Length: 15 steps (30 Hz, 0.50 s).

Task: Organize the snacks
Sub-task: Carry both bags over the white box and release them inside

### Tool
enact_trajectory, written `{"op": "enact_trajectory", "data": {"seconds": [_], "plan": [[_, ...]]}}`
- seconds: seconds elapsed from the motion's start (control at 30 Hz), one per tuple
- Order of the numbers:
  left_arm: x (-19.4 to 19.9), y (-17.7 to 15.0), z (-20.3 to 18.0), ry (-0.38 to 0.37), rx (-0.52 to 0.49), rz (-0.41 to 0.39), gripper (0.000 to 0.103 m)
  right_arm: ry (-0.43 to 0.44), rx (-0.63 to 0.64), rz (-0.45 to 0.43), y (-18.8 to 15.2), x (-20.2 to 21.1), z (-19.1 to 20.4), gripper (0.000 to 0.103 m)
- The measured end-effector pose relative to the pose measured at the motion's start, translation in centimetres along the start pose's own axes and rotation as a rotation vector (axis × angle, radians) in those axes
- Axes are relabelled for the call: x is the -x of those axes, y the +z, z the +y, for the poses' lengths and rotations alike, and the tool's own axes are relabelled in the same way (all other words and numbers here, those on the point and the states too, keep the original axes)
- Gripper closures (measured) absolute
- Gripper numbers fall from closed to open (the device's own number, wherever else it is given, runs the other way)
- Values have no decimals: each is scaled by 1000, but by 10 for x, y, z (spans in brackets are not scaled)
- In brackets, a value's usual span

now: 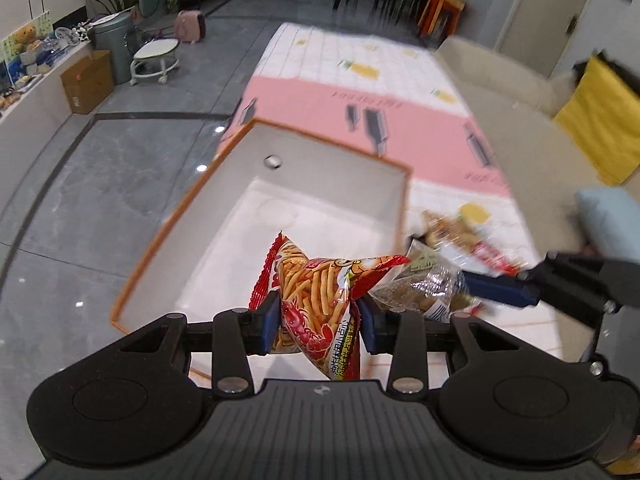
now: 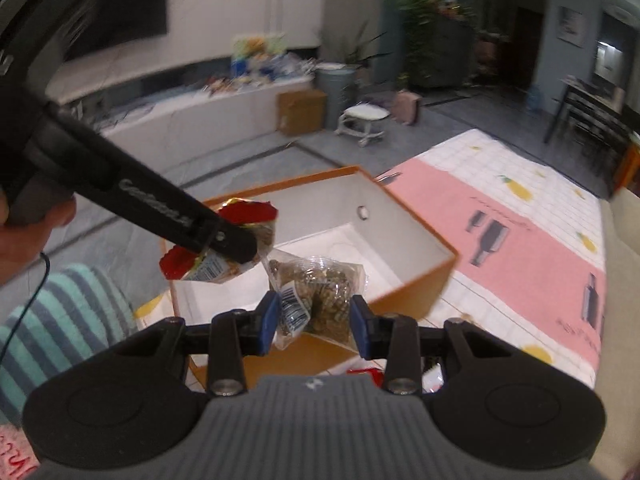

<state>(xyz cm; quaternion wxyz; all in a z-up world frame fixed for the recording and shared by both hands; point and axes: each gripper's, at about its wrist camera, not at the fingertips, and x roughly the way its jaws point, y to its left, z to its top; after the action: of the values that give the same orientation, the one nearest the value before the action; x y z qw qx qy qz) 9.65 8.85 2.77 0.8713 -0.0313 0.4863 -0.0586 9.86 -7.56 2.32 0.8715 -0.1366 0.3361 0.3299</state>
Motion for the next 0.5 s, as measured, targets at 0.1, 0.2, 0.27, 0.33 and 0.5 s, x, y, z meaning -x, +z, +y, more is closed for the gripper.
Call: {"op": "enact_trajectory", "data": {"seconds": [0.1, 0.2, 0.27, 0.33, 0.5], "plan": [[-16, 4, 9, 42, -30, 59, 58, 14, 76, 46, 10, -22, 8, 67], [-31, 5, 16, 67, -66, 114, 58, 33, 139, 98, 16, -46, 12, 67], [-41, 5, 22, 74, -73, 156, 58, 37, 189, 137, 18, -62, 14, 67], [-51, 6, 25, 84, -95, 191, 58, 51, 228, 176, 20, -81, 16, 67], [-75, 5, 32, 97, -113, 268, 58, 72, 305, 239, 22, -112, 18, 67]]}}
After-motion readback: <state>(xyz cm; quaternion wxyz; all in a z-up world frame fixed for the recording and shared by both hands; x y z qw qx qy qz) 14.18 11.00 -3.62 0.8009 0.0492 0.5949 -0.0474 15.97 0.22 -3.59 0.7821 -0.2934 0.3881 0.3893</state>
